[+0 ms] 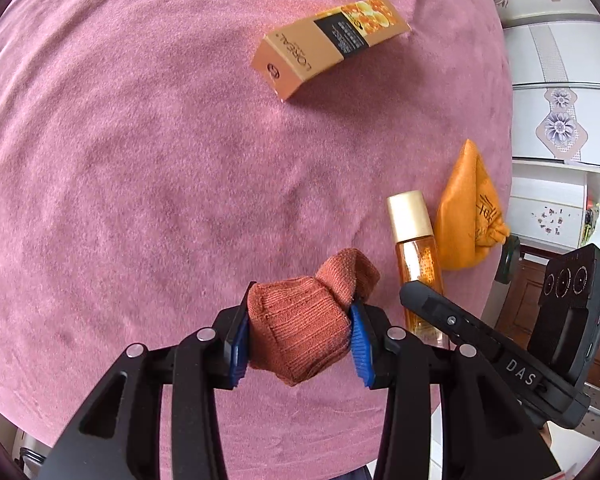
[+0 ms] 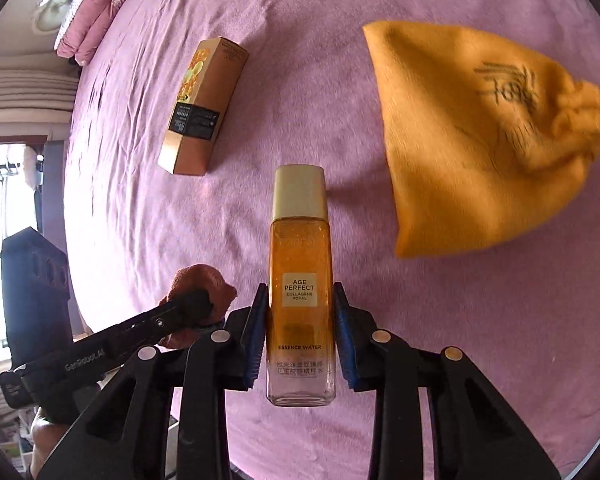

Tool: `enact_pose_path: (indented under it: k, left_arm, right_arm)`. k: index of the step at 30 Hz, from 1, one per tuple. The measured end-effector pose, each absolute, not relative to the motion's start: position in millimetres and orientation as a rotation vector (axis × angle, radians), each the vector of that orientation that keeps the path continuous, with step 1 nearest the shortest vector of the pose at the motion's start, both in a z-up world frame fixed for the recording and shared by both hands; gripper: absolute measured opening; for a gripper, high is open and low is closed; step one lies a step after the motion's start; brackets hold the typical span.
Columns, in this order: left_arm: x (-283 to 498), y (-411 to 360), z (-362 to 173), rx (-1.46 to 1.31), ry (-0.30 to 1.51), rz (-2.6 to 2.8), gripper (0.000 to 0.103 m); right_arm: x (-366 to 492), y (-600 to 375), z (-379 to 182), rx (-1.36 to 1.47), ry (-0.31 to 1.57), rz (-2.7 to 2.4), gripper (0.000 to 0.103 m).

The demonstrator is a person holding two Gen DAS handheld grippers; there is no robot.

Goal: Collect trash
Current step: 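Carry the orange sock and amber bottle over the yellow bin with both tools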

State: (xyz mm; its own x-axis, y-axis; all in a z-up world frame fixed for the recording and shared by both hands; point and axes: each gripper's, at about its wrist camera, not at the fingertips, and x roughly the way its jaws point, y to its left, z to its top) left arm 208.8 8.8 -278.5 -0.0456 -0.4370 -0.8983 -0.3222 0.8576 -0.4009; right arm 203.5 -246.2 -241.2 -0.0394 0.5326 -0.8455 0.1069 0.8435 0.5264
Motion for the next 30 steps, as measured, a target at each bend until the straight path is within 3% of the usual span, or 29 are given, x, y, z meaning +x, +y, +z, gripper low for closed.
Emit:
enact_pose_path:
  k: [15,30]
  left_arm:
    - [123,-83,-244,-0.512,1.673,-0.221,0.041]
    - [128,-261,-237,-0.31,1.728,-0.441,0.041]
  right_arm:
    - [83,-356,-219,0.94,1.534,0.29,0.03]
    - [27,-515,-215,1.148,1.37,0.047,0.03]
